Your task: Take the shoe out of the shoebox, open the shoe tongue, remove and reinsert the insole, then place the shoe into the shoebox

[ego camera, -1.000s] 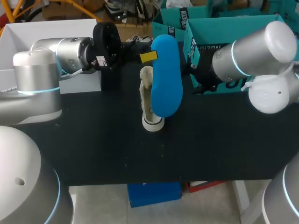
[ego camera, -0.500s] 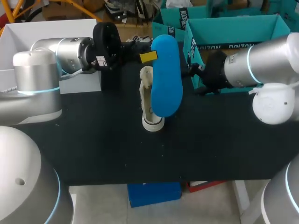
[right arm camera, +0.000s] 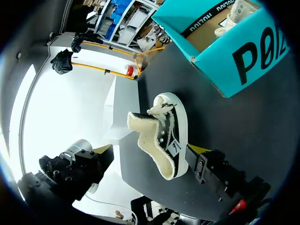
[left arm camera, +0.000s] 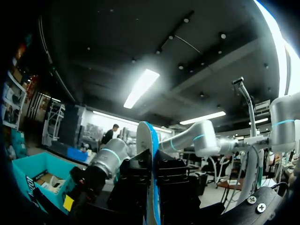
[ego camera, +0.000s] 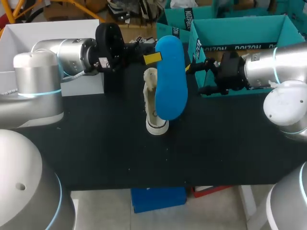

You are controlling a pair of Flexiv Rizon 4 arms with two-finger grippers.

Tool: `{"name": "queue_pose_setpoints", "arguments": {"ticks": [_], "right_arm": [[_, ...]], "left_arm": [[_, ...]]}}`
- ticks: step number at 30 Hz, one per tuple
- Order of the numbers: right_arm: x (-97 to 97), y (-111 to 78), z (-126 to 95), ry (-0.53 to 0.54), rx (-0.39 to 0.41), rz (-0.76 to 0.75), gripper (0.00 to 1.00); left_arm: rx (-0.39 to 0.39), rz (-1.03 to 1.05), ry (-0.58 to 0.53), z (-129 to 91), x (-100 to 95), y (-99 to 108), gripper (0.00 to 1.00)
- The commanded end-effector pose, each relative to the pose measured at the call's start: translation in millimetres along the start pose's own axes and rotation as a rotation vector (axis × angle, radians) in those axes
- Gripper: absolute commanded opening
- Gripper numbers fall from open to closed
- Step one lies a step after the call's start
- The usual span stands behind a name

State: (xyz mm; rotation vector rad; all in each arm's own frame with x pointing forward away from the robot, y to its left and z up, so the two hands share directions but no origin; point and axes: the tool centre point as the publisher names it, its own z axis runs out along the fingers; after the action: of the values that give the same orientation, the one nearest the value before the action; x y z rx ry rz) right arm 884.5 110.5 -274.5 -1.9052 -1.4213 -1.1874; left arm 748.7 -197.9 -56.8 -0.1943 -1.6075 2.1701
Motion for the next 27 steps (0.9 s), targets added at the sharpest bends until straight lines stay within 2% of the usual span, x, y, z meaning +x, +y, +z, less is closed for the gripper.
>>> {"name": "queue_pose_setpoints", "arguments": {"ticks": [1, 7, 19, 27], "right_arm": [[-1.9, 3.5, -4.0, 0.394, 0.085, 0.021, 1.0], [5.8, 3.8, -4.9, 0.434, 0.111, 0.009, 1.0], [23.9, -0.2, -15.0, 0.425, 0.11, -0.042, 1.0], [28.6, -9.8, -14.6, 0.412, 0.146, -0.067, 1.0]], "left_arm": [[-0.002, 0.001, -0.002, 0.1, 0.7, 0.1, 0.0], [-0.002, 0.001, -0.002, 0.1, 0.7, 0.1, 0.0], [-0.002, 0.001, -0.002, 0.1, 0.7, 0.1, 0.0], [-0.002, 0.001, -0.002, 0.1, 0.7, 0.1, 0.0]]}}
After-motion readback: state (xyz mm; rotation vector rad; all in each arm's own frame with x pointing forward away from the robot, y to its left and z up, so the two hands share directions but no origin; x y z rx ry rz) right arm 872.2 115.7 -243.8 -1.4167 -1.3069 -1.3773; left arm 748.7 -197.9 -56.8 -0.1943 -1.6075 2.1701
